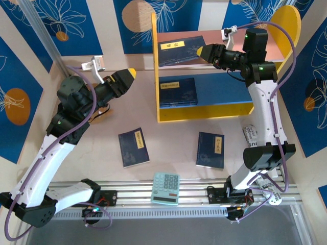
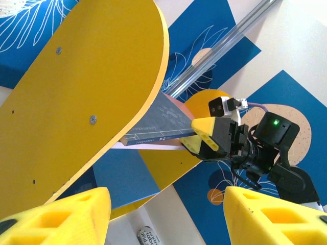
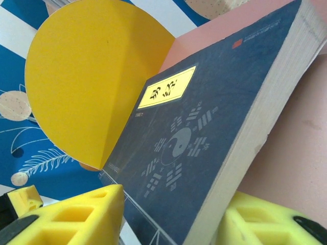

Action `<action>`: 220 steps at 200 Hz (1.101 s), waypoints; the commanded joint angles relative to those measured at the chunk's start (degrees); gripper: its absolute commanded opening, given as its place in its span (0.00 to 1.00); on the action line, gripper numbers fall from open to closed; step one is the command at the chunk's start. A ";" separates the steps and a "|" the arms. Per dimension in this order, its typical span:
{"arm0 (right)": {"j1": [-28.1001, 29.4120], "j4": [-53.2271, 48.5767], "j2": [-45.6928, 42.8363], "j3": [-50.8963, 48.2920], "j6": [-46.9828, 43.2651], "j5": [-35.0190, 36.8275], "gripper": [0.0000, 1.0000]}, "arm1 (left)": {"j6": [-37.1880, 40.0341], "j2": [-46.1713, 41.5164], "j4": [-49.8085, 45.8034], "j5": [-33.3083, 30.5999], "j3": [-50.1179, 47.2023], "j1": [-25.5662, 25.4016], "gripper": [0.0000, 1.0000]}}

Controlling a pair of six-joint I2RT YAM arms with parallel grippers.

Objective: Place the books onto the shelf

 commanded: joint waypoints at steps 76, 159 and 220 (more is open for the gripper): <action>-0.50 -7.29 -2.47 -0.04 -5.23 6.40 0.55 | 1.52 -0.19 0.39 -0.28 2.35 -0.31 0.60; -0.70 -8.18 -2.66 -0.83 -6.05 7.55 0.56 | 1.87 -0.68 -0.05 -0.45 2.08 -0.32 0.60; -0.87 -10.08 -3.23 -1.37 -7.57 9.96 0.58 | 1.80 -0.77 -0.05 -0.54 1.91 -0.31 0.61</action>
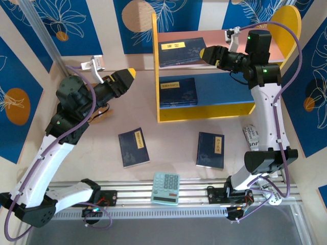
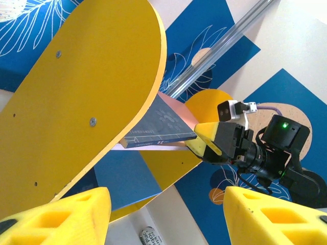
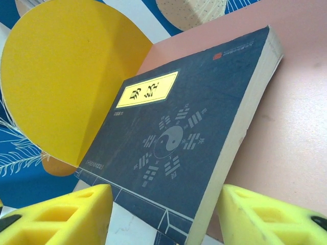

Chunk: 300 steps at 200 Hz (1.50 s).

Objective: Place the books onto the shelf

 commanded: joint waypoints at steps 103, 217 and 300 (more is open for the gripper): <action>-0.18 -7.21 -1.35 -2.27 -2.82 5.61 0.58 | 0.64 -1.21 -0.04 -0.54 1.01 -0.32 0.60; 2.77 -8.84 -2.32 -3.16 -4.55 7.61 0.58 | 0.22 -1.81 0.22 -0.45 0.33 -0.28 0.61; 4.65 -8.14 -0.65 -1.14 -3.68 7.25 0.58 | 0.56 -2.59 -0.43 -0.72 0.22 -0.28 0.61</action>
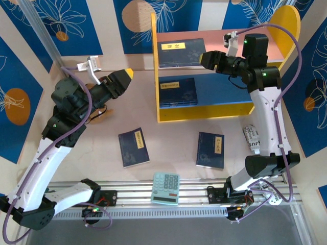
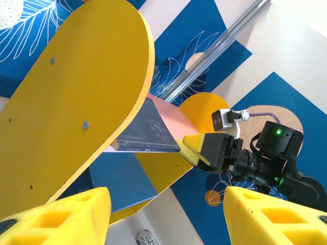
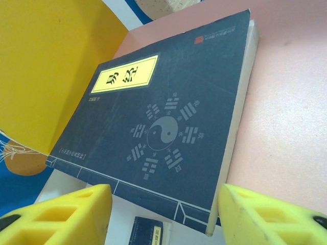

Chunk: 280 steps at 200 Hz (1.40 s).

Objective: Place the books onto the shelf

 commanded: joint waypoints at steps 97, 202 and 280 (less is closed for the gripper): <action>2.72 -3.25 3.42 1.73 1.26 -1.45 0.58 | 1.17 0.09 -1.50 0.75 1.17 -0.32 0.61; 2.89 -3.18 5.09 3.45 1.53 -1.26 0.58 | 1.52 0.87 -2.03 1.41 2.24 -0.25 0.61; 2.95 -2.83 6.59 4.28 1.97 -2.12 0.59 | 1.79 1.22 -2.49 1.68 2.76 -0.26 0.61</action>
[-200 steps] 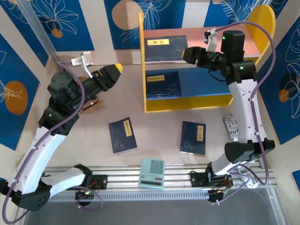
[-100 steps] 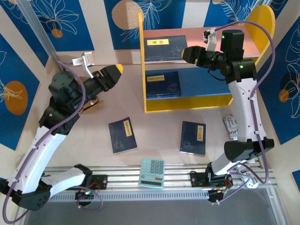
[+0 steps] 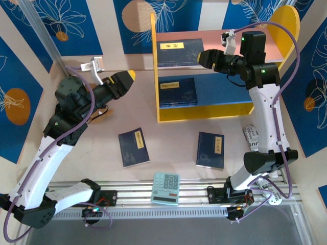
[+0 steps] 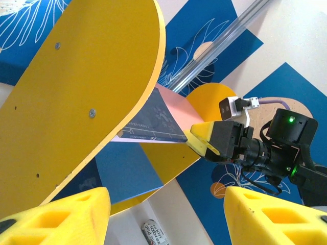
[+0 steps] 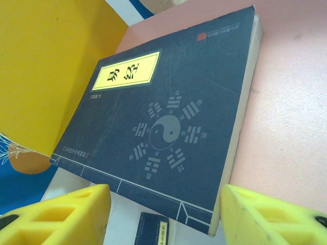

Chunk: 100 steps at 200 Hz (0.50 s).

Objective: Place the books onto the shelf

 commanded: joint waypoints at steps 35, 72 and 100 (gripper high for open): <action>1.85 0.91 4.23 -0.27 0.79 -2.72 0.62 | 1.52 0.22 0.02 1.13 2.45 -0.32 0.61; 2.20 0.87 4.34 -0.22 0.53 -2.85 0.65 | 1.75 0.43 -0.18 1.56 2.73 -0.32 0.62; 2.39 0.91 4.45 -0.22 0.42 -2.74 0.67 | 1.88 1.05 -0.33 2.60 3.07 -0.32 0.62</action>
